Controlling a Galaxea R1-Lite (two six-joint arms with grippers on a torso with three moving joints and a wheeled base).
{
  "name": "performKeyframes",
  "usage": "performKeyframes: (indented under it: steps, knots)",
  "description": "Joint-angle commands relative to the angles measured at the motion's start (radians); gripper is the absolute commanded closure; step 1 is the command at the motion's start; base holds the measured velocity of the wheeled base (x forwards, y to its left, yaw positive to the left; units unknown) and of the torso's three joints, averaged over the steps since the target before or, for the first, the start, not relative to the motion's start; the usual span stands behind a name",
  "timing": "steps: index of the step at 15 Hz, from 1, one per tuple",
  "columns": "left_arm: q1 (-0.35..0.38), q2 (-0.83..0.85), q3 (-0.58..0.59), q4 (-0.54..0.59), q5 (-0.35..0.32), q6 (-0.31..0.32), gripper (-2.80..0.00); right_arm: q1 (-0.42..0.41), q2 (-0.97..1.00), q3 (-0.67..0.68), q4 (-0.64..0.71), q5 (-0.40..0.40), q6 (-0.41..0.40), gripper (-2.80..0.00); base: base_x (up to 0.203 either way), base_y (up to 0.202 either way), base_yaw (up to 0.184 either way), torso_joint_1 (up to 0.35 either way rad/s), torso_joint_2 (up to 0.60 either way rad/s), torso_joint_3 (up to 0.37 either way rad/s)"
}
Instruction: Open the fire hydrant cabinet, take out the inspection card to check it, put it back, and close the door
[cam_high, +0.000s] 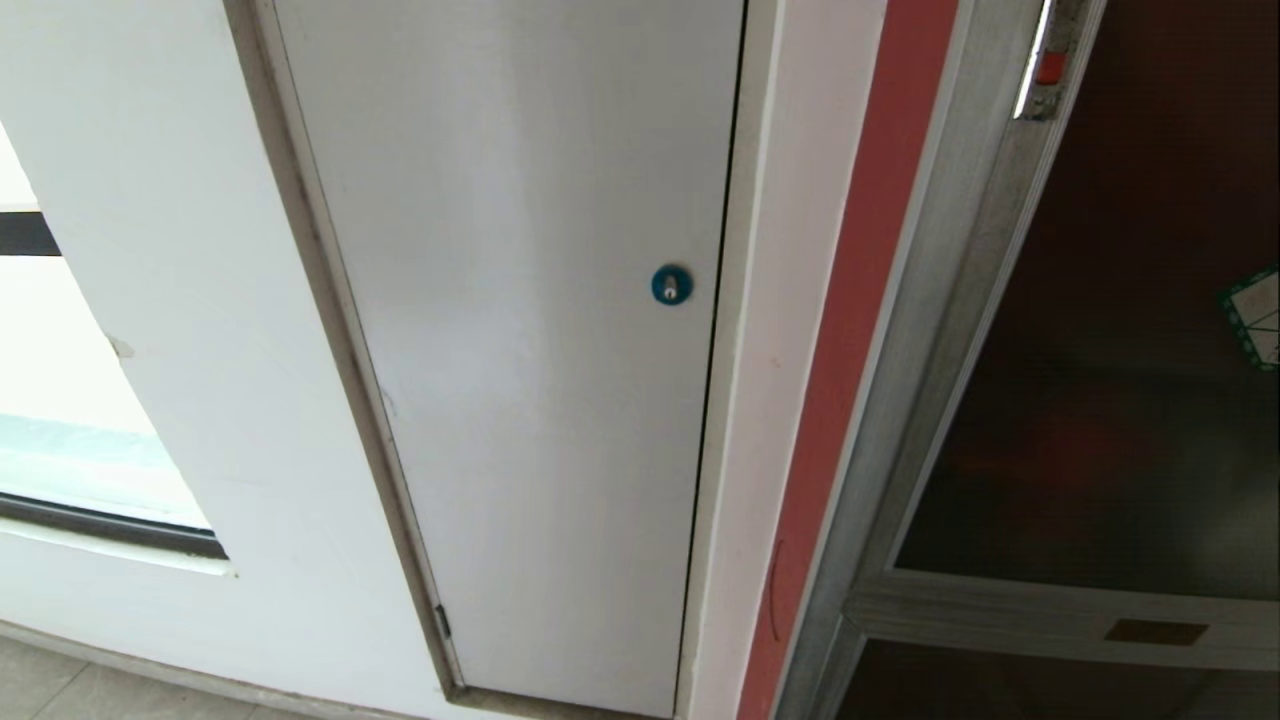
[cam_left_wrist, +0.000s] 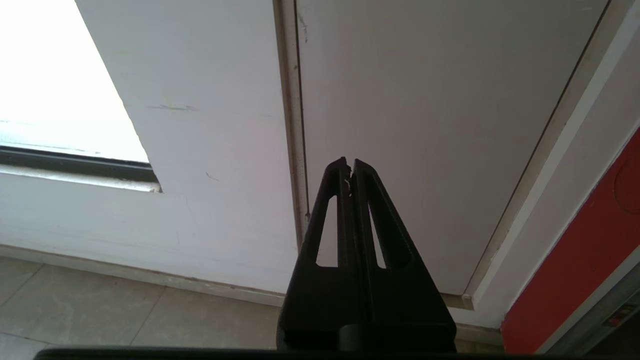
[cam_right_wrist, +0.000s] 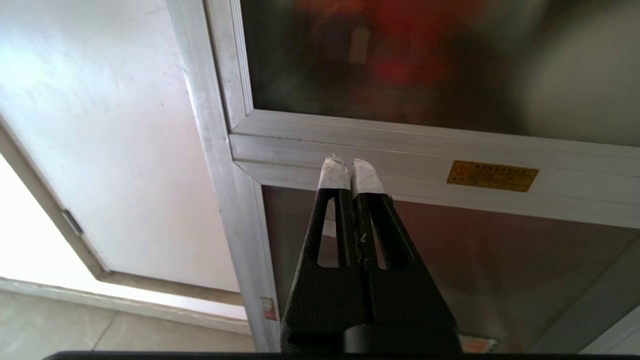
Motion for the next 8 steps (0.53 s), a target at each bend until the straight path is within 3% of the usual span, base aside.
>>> performKeyframes:
  steps: [1, 8]
  knots:
    - [0.000, 0.000, 0.005, 0.000, 0.000, -0.001, 0.00, 0.000, -0.003, 0.000, -0.002, -0.002, 0.018, 0.00, 0.000, 0.000, 0.000, 0.000, 0.00, 0.000]
    - [0.000, 0.000, 0.005, 0.000, 0.001, 0.000, 0.00, 0.000, -0.003, 0.000, -0.003, -0.002, 0.015, 0.00, 0.000, 0.000, 0.000, 0.000, 0.00, 0.000]
